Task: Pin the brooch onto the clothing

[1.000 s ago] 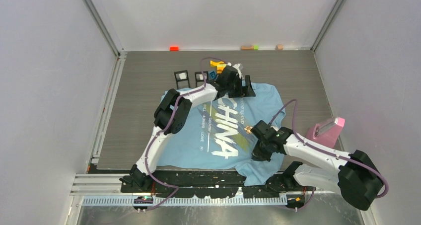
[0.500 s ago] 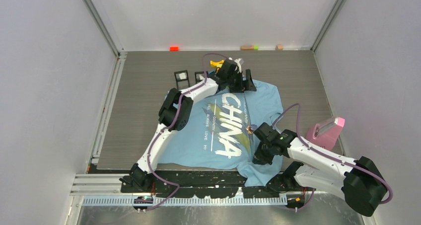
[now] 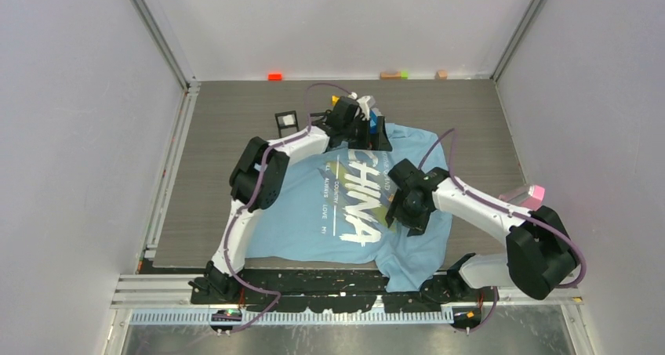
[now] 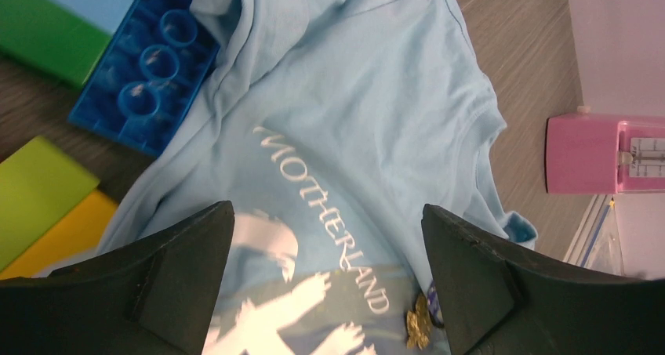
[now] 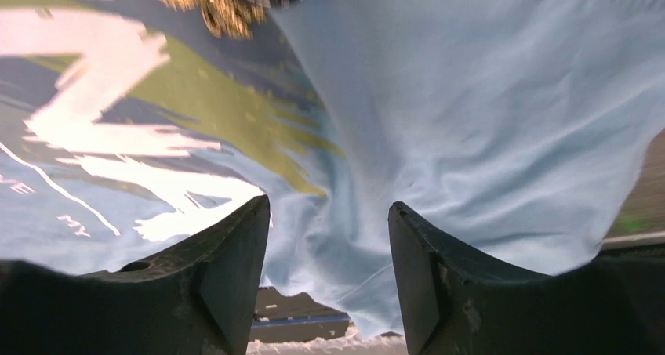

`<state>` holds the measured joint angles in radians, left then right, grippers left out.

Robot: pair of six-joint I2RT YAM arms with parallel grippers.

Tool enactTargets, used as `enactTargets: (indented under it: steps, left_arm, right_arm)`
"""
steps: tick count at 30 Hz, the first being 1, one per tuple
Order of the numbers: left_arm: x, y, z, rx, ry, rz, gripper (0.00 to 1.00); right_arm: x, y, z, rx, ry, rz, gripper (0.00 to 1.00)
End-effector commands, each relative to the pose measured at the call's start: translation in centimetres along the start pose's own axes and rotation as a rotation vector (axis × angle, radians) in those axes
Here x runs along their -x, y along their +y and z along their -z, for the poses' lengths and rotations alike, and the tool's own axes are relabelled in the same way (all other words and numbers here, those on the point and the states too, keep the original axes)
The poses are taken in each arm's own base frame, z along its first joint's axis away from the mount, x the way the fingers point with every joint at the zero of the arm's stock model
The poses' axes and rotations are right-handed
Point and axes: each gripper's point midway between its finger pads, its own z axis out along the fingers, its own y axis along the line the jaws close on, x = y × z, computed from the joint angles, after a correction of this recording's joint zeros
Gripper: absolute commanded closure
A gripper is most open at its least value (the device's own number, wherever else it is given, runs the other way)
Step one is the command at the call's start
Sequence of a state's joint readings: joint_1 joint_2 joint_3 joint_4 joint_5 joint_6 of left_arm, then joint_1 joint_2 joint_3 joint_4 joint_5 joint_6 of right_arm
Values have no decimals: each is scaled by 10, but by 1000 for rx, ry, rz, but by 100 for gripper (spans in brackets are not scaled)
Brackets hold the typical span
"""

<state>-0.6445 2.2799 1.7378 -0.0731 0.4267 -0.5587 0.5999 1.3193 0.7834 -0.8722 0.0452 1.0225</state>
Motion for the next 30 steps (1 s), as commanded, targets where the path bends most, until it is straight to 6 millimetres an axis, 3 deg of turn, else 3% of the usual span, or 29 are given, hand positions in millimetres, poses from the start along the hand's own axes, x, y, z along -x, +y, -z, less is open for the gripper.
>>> enactTargets:
  steps: [1, 6, 11, 19, 23, 30]
  left_arm:
    - [49, -36, 50, -27, -184, -90, 7]
    - [24, -38, 64, -19, -170, -19, 12]
    - [-18, -49, 62, -39, -97, 20, 16]
    - [-80, -60, 51, -74, -8, 68, 17]
    - [-104, -45, 53, -10, 8, 70, 17]
    - [-132, 0, 76, 195, 36, 53, 15]
  right_arm:
    - [40, -9, 6, -7, -103, 11, 37]
    - [67, -13, 1, 19, -168, -4, 39]
    - [80, -13, -11, 32, -181, 0, 44]
    - [88, -43, -32, -37, -187, -96, 47]
    - [87, -62, -44, -85, -161, -154, 47]
    - [83, -88, -52, -148, -143, -222, 47]
